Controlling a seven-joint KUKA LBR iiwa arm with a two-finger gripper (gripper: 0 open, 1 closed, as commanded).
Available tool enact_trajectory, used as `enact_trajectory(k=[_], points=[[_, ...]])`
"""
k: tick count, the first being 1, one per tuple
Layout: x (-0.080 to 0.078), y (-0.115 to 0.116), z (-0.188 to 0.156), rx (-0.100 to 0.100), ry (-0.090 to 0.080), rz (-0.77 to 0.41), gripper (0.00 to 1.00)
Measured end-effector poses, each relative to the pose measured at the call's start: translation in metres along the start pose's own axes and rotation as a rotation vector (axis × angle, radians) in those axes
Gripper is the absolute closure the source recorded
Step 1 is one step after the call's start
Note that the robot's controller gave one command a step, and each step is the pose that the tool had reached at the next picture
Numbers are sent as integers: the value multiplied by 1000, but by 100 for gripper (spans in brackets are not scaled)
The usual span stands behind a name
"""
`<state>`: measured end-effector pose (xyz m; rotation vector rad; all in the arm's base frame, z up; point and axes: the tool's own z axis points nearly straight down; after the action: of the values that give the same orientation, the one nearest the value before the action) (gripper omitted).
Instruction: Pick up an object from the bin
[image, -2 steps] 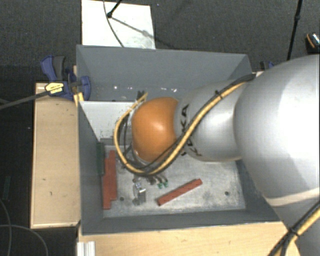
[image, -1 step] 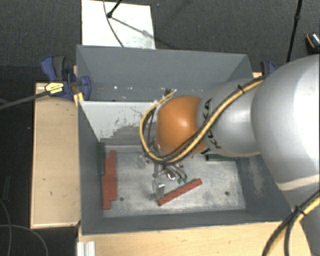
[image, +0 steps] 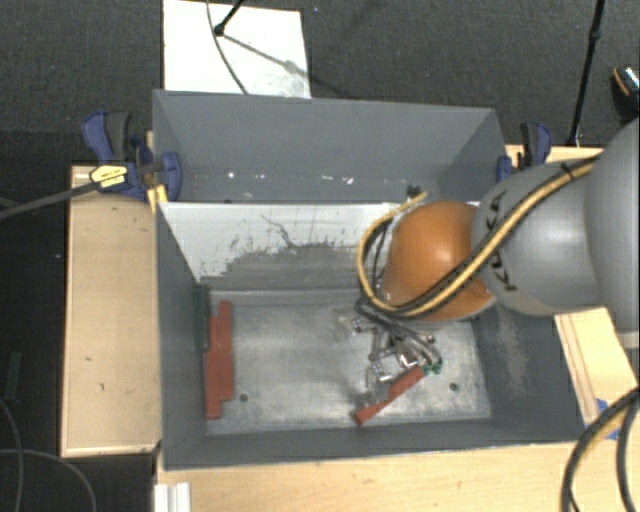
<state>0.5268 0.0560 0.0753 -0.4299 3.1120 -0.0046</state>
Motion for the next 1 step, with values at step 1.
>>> enact_trajectory(k=[1], points=[[41, -41, -30, -2, 3, 145, 0]])
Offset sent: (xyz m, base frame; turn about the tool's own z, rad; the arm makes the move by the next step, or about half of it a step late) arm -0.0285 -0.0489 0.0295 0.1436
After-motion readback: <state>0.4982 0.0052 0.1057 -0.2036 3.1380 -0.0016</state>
